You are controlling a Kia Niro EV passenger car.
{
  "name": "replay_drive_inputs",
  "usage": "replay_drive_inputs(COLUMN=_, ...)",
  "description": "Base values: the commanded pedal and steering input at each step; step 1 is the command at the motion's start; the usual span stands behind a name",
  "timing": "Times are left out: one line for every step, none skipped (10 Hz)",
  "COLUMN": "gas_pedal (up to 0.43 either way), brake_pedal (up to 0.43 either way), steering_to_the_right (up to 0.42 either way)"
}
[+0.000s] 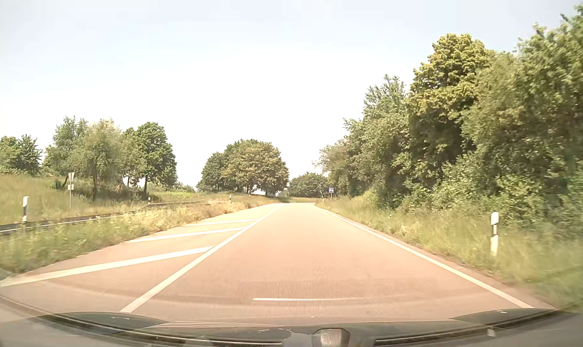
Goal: Follow the waypoints while adhering to traffic rules and regulations
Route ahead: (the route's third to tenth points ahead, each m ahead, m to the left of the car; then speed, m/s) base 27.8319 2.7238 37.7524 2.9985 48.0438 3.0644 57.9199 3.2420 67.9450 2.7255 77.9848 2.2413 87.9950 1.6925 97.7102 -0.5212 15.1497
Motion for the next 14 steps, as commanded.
replay_drive_inputs(gas_pedal=0.008, brake_pedal=0.0, steering_to_the_right=-0.008)
replay_drive_inputs(gas_pedal=0.0, brake_pedal=0.0, steering_to_the_right=-0.007)
replay_drive_inputs(gas_pedal=0.0, brake_pedal=0.0, steering_to_the_right=-0.006)
replay_drive_inputs(gas_pedal=0.0, brake_pedal=0.0, steering_to_the_right=-0.006)
replay_drive_inputs(gas_pedal=0.0, brake_pedal=0.0, steering_to_the_right=-0.006)
replay_drive_inputs(gas_pedal=0.0, brake_pedal=0.0, steering_to_the_right=-0.005)
replay_drive_inputs(gas_pedal=0.0, brake_pedal=0.0, steering_to_the_right=-0.004)
replay_drive_inputs(gas_pedal=0.0, brake_pedal=0.0, steering_to_the_right=-0.003)
replay_drive_inputs(gas_pedal=0.008, brake_pedal=0.0, steering_to_the_right=-0.002)
replay_drive_inputs(gas_pedal=0.008, brake_pedal=0.0, steering_to_the_right=-0.002)
replay_drive_inputs(gas_pedal=0.028, brake_pedal=0.0, steering_to_the_right=-0.002)
replay_drive_inputs(gas_pedal=0.039, brake_pedal=0.0, steering_to_the_right=-0.002)
replay_drive_inputs(gas_pedal=0.059, brake_pedal=0.0, steering_to_the_right=-0.002)
replay_drive_inputs(gas_pedal=0.087, brake_pedal=0.0, steering_to_the_right=-0.002)
